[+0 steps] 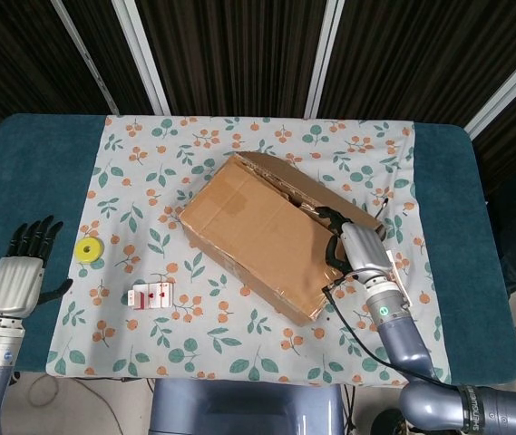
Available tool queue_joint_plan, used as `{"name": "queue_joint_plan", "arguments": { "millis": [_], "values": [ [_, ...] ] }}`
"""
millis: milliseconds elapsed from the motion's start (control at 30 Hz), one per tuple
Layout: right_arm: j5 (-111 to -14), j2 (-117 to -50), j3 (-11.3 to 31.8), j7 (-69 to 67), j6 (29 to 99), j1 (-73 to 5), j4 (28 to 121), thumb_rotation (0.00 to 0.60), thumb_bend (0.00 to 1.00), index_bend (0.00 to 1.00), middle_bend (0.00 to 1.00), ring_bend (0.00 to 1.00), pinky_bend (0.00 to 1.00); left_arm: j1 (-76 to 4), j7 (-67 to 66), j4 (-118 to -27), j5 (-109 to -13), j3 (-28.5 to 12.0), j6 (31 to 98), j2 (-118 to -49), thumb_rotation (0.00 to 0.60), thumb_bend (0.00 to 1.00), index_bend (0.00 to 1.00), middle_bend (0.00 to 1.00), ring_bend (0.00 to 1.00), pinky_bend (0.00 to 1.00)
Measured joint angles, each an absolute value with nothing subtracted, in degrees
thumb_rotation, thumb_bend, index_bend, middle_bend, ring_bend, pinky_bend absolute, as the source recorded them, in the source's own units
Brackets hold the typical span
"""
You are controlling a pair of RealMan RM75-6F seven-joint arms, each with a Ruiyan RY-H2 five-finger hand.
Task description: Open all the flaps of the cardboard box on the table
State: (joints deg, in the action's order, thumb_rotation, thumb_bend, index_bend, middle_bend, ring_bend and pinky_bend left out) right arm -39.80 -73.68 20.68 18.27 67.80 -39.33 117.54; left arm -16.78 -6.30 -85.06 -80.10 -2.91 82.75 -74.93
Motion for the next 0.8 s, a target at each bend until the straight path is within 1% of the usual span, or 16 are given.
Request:
{"name": "queue_joint_plan", "arguments": {
  "millis": [67,133,400,633,800],
  "values": [
    [-39.69,-73.88,20.91,18.42,68.56,-39.56,117.93,0.6,0.92,0.23,0.37,0.45,0.55,-16.7,-6.24,-85.12,-80.24,-3.06,82.69,-74.91,0.6,0.16,0.0,0.0,0.0,0.0],
    [-39.6,-74.23,21.02,19.0,69.2,-39.96,118.14,0.6,0.92,0.23,0.37,0.47,0.56,-16.62,-6.12,-85.16,-80.26,-3.2,82.63,-74.89,0.6,0.16,0.0,0.0,0.0,0.0],
    [-37.32,-74.69,22.11,19.43,69.8,-41.15,119.36,0.6,0.92,0.23,0.37,0.48,0.57,-16.35,-5.57,-85.28,-80.22,-3.77,82.18,-74.81,0.6,0.16,0.0,0.0,0.0,0.0],
    [-33.75,-74.24,24.91,18.29,69.93,-42.19,121.0,0.6,0.92,0.23,0.37,0.48,0.57,-16.16,-5.32,-85.26,-80.37,-4.17,81.99,-74.85,0.6,0.16,0.0,0.0,0.0,0.0],
    [-27.87,-73.34,27.91,16.29,69.47,-42.92,122.93,0.6,0.92,0.23,0.36,0.48,0.57,-16.03,-5.37,-85.22,-80.56,-4.36,81.94,-74.88,0.6,0.16,0.0,0.0,0.0,0.0]
  ]
}}
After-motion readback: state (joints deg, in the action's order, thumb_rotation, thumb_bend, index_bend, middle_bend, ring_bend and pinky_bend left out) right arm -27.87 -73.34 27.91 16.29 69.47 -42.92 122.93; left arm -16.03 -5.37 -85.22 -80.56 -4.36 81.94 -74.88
